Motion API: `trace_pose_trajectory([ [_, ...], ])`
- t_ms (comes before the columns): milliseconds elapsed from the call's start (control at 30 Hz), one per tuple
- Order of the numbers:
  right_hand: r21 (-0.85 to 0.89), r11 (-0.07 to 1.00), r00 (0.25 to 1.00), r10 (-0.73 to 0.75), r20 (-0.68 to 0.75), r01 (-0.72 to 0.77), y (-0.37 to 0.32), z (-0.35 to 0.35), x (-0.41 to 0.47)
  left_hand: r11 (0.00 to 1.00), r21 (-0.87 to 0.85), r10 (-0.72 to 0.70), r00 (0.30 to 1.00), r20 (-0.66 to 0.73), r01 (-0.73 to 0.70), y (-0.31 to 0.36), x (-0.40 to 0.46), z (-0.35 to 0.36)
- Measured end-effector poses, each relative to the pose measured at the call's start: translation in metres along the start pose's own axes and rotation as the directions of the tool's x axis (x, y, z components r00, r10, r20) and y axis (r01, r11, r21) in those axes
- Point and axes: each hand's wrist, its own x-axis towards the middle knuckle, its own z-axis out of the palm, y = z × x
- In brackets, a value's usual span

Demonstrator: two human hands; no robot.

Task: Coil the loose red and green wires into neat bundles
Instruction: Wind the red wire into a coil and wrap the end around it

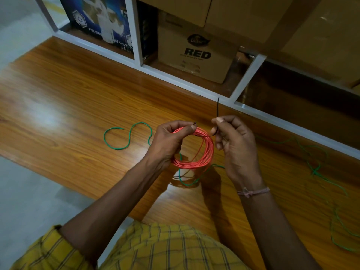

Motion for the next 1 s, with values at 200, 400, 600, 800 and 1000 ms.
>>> trace_pose_trajectory([
  [200, -0.056, 0.998, 0.999, 0.011, 0.049, -0.008, -0.0130, -0.0002, -0.0070, 1.000, 0.004, 0.012, 1.000, 0.003, -0.012, 0.0028, -0.0031, 0.0010],
  [400, -0.248, 0.966, 0.996, 0.084, 0.029, -0.074, -0.0104, 0.0054, -0.0106, 0.992, 0.078, 0.104, 0.995, 0.014, -0.104, 0.0033, -0.0022, 0.0030],
  [600, -0.250, 0.961, 0.993, 0.118, 0.002, -0.114, -0.0109, 0.0072, -0.0083, 0.978, 0.072, 0.192, 0.980, 0.055, -0.196, 0.0039, -0.0071, 0.0091],
  [800, -0.239, 0.963, 0.991, 0.131, -0.002, -0.127, -0.0106, 0.0080, -0.0085, 0.969, 0.106, 0.223, 0.975, 0.012, -0.223, 0.0018, -0.0072, 0.0075],
  [1000, -0.239, 0.961, 0.990, 0.139, -0.012, -0.138, -0.0099, 0.0072, -0.0077, 0.966, 0.120, 0.230, 0.973, 0.023, -0.231, 0.0002, -0.0053, 0.0064],
])
